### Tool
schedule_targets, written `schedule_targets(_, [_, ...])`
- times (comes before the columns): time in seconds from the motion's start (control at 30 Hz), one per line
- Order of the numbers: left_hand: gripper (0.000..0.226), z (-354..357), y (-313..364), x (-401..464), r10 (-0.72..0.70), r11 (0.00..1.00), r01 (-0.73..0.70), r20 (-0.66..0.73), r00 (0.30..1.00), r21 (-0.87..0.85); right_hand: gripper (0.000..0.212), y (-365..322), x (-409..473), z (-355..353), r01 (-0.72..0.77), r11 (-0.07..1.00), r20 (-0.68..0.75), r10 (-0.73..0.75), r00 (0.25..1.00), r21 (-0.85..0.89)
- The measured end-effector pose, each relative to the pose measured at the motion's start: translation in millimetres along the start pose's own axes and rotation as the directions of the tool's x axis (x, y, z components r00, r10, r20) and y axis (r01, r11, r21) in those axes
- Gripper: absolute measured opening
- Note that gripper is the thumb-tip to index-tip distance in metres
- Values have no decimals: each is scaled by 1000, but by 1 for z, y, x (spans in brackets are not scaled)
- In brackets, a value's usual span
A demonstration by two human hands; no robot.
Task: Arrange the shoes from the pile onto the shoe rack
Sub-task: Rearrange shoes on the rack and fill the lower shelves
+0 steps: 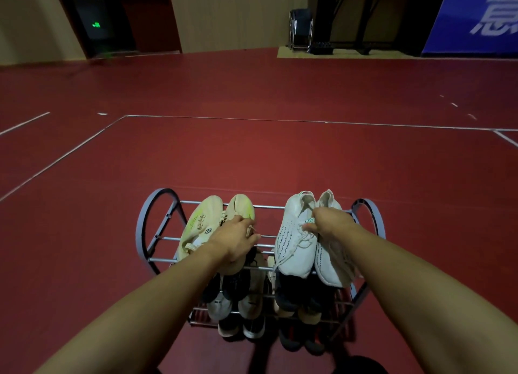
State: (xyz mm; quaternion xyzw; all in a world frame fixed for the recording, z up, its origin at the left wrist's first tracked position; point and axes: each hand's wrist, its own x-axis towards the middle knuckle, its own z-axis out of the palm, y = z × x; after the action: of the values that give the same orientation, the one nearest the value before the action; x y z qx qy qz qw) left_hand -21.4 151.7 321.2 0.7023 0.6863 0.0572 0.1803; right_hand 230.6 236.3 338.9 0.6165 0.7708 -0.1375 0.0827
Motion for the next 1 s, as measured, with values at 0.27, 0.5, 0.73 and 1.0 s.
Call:
schedule_targets(0.27, [48, -16, -9, 2, -161, 978, 135, -165, 973, -161, 87, -22, -13, -20, -150, 622, -164, 418, 894, 769])
schedule_targets(0.5, [51, -23, -12, -1, -300, 925, 232, -204, 932, -301, 56, -60, -16, -23, -147, -503, 308, 254, 917, 852])
schedule_targets(0.73, [51, -17, -3, -7, -263, 944, 219, -161, 951, -247, 44, -87, -37, -2, -141, -565, 332, 252, 909, 813])
schedule_targets(1.0, [53, -31, -2, -26, -208, 969, 180, -162, 965, -171, 35, -81, -55, -8, -68, 493, -144, 379, 914, 868])
